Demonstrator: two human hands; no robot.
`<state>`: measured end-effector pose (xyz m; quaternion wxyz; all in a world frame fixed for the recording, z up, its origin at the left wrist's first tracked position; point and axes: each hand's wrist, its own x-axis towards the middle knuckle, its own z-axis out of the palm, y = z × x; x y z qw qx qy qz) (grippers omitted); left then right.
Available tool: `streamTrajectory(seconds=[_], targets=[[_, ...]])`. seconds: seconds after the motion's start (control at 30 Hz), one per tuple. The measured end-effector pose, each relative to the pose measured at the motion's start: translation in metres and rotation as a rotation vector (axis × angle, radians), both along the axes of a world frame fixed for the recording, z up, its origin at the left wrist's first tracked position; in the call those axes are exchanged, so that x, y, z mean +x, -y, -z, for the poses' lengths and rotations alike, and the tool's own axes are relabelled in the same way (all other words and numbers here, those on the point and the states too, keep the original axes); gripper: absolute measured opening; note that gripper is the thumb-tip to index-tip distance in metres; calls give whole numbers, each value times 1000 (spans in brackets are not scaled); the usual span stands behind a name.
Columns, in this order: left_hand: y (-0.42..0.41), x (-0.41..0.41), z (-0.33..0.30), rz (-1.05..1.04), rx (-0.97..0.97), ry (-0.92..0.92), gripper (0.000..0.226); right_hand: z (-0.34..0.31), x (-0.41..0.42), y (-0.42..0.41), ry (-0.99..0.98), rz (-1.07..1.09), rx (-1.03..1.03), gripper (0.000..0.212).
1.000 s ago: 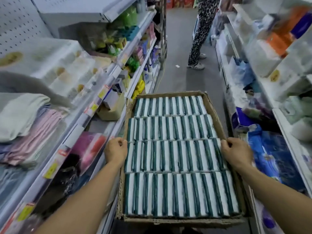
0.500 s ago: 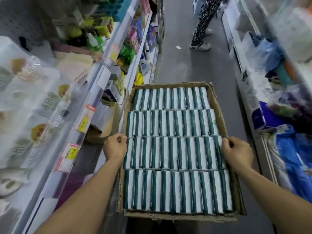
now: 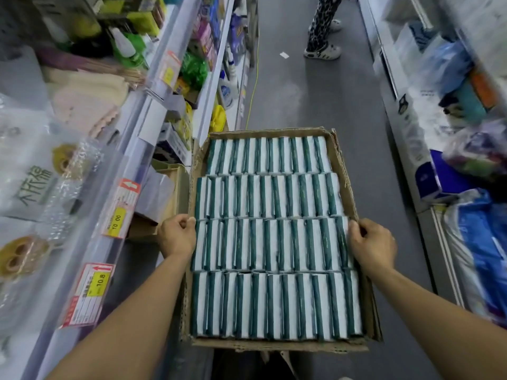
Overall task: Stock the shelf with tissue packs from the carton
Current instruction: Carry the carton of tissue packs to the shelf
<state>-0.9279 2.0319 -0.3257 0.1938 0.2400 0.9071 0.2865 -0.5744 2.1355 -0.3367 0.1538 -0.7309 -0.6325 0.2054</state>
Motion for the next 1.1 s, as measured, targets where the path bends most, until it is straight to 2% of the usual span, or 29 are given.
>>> streamTrajectory(seconds=[0.37,0.5,0.53,0.57,0.63,0.67,0.77,0.97,1.1], targets=[[-9,-5,16,-19,-33,-42,25,6,-4,-9,82,-41,-102,36],[-11,-1,11,-68,-42,34,12,-8,-15,-17,181,-99,-271,20],[-13,1,10,-50,-62,49,15,-13,-23,-21,187,-115,-312,21],[-14,4,10,-15,-79,68,21,-16,-28,-24,182,-147,-335,33],[-6,5,-17,-6,-74,117,45,-45,-54,-37,171,-320,-318,58],[-5,15,-20,69,-112,105,59,-47,-57,-37,185,-353,-308,64],[-5,41,-24,270,-204,17,81,-43,-56,-38,279,-464,-306,67],[14,91,-34,250,-192,74,80,-53,-65,-46,209,-847,-155,58],[18,133,-31,164,-202,151,73,-46,-68,-69,246,-1139,-117,50]])
